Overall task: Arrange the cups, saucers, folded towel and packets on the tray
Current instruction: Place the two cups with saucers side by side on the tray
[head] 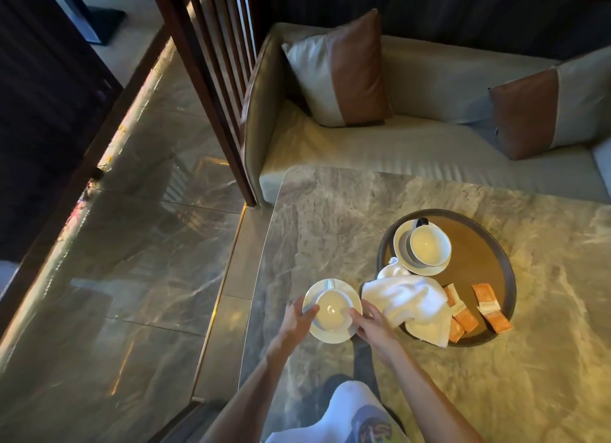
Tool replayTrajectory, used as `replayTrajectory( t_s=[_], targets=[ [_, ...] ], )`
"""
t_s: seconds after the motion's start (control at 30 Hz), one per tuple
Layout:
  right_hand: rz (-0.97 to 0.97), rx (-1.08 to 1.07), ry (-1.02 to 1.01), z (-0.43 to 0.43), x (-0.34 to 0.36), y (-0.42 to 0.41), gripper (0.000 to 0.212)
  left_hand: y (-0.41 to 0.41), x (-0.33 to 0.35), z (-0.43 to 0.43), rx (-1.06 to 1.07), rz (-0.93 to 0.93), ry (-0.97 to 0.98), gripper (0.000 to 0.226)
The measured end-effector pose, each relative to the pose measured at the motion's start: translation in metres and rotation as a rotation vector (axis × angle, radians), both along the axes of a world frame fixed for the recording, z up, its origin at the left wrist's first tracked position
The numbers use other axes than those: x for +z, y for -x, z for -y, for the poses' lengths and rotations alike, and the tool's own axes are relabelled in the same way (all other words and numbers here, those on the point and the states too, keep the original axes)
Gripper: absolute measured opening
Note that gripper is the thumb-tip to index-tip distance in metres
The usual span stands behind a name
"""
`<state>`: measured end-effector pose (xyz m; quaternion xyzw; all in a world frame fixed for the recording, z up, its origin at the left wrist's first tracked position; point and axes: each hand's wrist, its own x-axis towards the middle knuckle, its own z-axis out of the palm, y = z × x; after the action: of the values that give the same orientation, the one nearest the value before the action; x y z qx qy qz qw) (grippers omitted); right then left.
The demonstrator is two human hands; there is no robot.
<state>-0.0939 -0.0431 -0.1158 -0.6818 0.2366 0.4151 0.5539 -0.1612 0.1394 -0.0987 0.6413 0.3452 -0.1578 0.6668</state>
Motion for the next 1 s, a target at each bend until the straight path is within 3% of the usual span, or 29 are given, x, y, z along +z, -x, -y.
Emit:
replayTrajectory(
  t_s=[0.27,0.5,0.63,0.8,0.93,1.0],
  targets=[
    [-0.037,-0.056,-0.071,0.007,0.000,0.003,0.049,-0.006,0.007,0.004,0.020,-0.096,-0.043,0.028],
    [0.034,-0.087,-0.138,0.043,0.020,0.004,0.050,-0.008,0.049,0.039,0.054,-0.015,-0.079,0.047],
    [0.077,-0.074,-0.140,0.095,0.037,-0.019,0.053,-0.030,0.074,0.087,0.071,0.018,-0.107,0.059],
    [0.139,-0.065,-0.106,0.181,0.056,-0.073,0.053,-0.080,0.081,0.165,0.093,0.033,-0.078,0.052],
    [0.148,-0.132,-0.091,0.247,0.058,-0.124,0.051,-0.137,0.078,0.231,0.077,0.015,-0.029,0.032],
    [0.155,-0.165,-0.076,0.276,0.054,-0.154,0.049,-0.168,0.071,0.260,0.067,0.039,-0.031,0.040]
  ],
)
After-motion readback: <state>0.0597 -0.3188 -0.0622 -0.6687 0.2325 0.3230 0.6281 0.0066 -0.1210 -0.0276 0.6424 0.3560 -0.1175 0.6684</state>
